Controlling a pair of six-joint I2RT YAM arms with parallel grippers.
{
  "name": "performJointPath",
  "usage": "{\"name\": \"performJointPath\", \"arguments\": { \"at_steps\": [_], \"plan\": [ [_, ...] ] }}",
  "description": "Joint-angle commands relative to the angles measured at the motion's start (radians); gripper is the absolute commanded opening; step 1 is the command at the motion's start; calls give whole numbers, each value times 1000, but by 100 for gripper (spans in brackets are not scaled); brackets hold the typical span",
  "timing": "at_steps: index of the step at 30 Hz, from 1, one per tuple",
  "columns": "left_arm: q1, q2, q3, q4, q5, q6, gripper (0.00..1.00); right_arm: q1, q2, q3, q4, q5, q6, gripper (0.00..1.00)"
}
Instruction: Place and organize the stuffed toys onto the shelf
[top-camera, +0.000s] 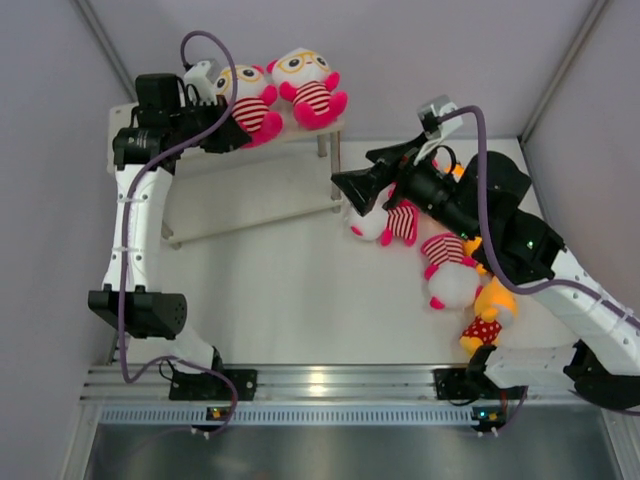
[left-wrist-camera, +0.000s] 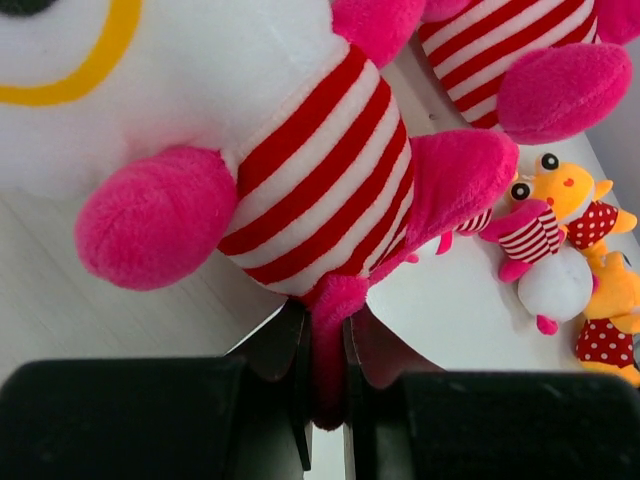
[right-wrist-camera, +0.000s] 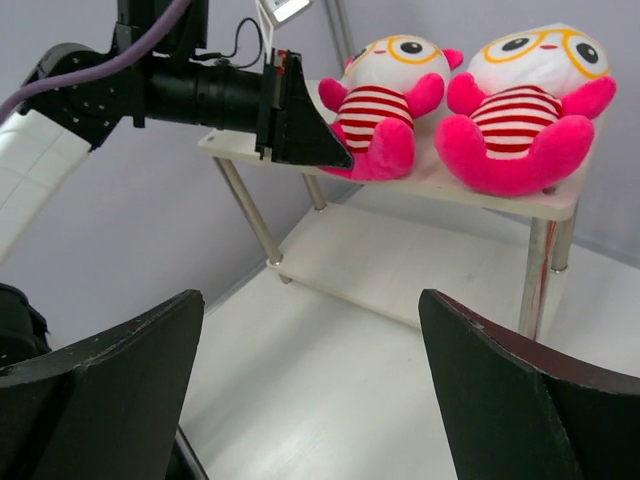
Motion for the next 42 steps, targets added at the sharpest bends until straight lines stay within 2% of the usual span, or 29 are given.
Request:
{"name": "performJointPath", "arguments": {
  "at_steps": [1, 9, 14, 17, 19, 21, 22, 25, 29, 31, 34, 35, 36, 37, 40, 42],
  "plan": [
    [-2, -31, 54, 74, -35, -49, 0, -10, -1, -41, 23, 42, -12, 89],
    [-2, 29, 55, 86, 43, -72, 0, -10, -39, -81, 15, 83, -9, 90],
    [-2, 44, 60, 88, 83, -73, 12, -27, -78, -112, -6, 126, -12, 92],
    [-2, 49, 64, 88, 118, -44, 12, -45, -88, -138, -14, 132, -3, 93],
    [-2, 55, 74, 88, 107, -33, 19, -56, -94, -152, -16, 126, 5, 93],
    [-2, 58, 78, 86, 89, -33, 30, -68, -101, -170, -16, 122, 14, 93],
    [-2, 55, 77, 86, 75, -36, 47, -71, -104, -173, -14, 117, 17, 93],
    [0, 33, 69, 86, 48, -30, 73, -74, -110, -182, -17, 114, 20, 95],
    [0, -3, 64, 86, -15, 16, 82, -89, -110, -187, -28, 108, 23, 96],
    [0, -26, 64, 86, -61, 45, 83, -111, -105, -192, -55, 99, 43, 96],
    [0, -69, 46, 86, -106, 94, 88, -197, -101, -239, -91, 63, 61, 98],
    [0, -83, 35, 86, -115, 95, 94, -280, -98, -286, -94, 36, 80, 97],
    [0, -97, 12, 86, -136, 133, 96, -330, -93, -312, -94, -24, 86, 97],
    [0, -127, 0, 86, -147, 144, 98, -438, -72, -367, -89, -55, 104, 97],
    [0, -187, -52, 85, -167, 177, 98, -594, 18, -435, -59, -157, 112, 90],
    [0, -215, -87, 86, -172, 194, 98, -669, 94, -455, -27, -150, 68, 79]
  ]
}}
